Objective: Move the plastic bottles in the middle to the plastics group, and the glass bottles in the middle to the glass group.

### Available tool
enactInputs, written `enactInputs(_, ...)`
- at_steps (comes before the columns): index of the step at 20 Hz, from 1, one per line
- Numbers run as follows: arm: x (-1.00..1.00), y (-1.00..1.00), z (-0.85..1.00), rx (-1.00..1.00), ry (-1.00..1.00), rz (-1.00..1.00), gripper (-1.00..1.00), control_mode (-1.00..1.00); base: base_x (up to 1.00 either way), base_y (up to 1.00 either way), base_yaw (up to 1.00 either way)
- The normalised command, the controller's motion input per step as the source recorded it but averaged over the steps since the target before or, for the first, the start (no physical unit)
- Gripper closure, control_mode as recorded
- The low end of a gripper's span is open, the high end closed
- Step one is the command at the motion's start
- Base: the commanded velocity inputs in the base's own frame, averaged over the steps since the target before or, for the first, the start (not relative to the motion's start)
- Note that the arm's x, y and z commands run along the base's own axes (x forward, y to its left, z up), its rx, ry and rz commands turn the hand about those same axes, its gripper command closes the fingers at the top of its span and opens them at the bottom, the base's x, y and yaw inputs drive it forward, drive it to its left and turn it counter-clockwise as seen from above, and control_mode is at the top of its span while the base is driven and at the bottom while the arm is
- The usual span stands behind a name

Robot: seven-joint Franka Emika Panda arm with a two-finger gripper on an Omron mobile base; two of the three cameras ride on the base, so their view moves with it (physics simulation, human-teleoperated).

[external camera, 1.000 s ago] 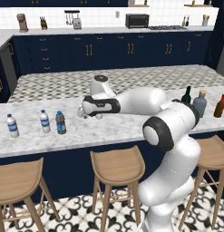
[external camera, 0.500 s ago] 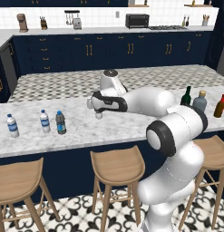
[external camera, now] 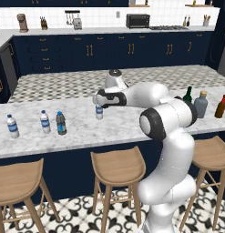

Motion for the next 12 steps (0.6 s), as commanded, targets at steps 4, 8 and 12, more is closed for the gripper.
enactInputs(4, 0.84, 0.0, -0.31, 0.06, 0.0, 0.0, -1.0, -1.0, 0.0, 0.0, 0.0)
enactInputs(8, 0.24, 0.0, -0.21, 0.01, 0.0, 0.0, -1.0, -1.0, 0.0, 0.0, 0.0)
enactInputs(12, 0.2, 0.01, -0.07, 0.0, 0.0, 0.0, -1.0, -1.0, 0.0, 0.0, 0.0)
